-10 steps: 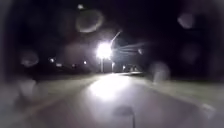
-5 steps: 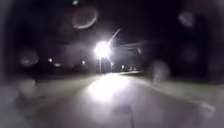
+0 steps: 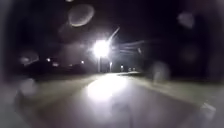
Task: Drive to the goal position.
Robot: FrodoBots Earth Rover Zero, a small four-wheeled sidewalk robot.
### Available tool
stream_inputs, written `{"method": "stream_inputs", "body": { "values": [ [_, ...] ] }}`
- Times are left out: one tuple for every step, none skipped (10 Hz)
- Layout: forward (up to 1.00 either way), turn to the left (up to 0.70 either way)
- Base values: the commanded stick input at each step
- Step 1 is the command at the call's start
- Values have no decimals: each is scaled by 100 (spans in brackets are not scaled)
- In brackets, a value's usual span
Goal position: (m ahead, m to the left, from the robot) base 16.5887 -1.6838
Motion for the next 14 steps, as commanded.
{"method": "stream_inputs", "body": {
  "values": [
    [100,-3],
    [100,-1],
    [100,1],
    [100,2],
    [100,7],
    [100,9],
    [100,3],
    [100,0],
    [100,2],
    [100,4],
    [100,5],
    [100,5],
    [100,6],
    [100,8]
  ]
}}
